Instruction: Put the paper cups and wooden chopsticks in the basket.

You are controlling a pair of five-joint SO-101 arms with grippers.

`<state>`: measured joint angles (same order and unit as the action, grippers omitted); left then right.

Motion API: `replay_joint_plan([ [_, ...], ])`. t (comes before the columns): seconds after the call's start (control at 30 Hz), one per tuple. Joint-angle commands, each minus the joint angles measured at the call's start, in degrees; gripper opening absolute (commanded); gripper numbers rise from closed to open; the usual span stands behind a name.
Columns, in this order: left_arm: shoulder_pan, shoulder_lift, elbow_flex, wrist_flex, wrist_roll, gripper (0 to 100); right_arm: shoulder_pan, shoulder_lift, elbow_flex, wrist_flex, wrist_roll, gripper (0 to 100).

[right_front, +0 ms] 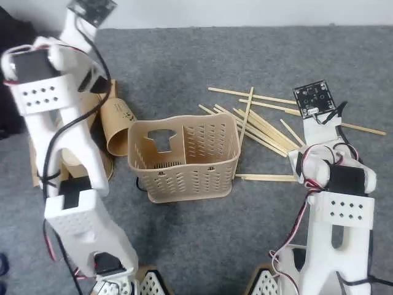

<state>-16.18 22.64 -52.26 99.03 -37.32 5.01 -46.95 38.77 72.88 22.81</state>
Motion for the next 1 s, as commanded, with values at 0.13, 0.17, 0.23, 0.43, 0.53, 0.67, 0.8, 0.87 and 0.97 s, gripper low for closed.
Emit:
replay_joint_plan([
  [0.13,1.5,-6.8,17.6,-1.2,-3.2,28,-0.6,-0.4,-0.5,0.0,0.4,18.0],
  [0.17,1.3,-7.1,20.1,-3.3,-3.2,28,-0.6,-0.4,-0.5,0.0,0.3,18.0],
  [0.23,0.2,-7.6,25.0,-6.9,-3.2,28,-0.7,-0.4,-0.5,0.0,0.3,18.0],
  [0.43,-0.2,-7.6,32.7,-10.1,-3.3,28,-1.5,-0.4,-0.5,0.1,0.3,18.0],
  [0.53,-0.1,-7.6,34.2,-12.0,-3.8,28,-1.5,-0.4,-0.5,0.0,0.3,18.0],
  [0.67,0.1,-7.7,37.1,-14.5,-7.5,28,-1.5,-0.1,-0.5,0.0,0.3,18.0],
  [0.8,-0.3,-7.6,40.6,-21.4,-7.6,28,-1.5,0.0,-0.5,0.0,0.3,18.0],
  [0.87,0.3,-7.6,43.0,-23.4,-7.6,28,-1.5,0.0,-0.5,0.0,0.3,18.0],
  [0.97,1.1,-7.6,44.5,-25.3,-7.5,28,-1.5,0.0,-0.5,-0.7,0.3,18.0],
])
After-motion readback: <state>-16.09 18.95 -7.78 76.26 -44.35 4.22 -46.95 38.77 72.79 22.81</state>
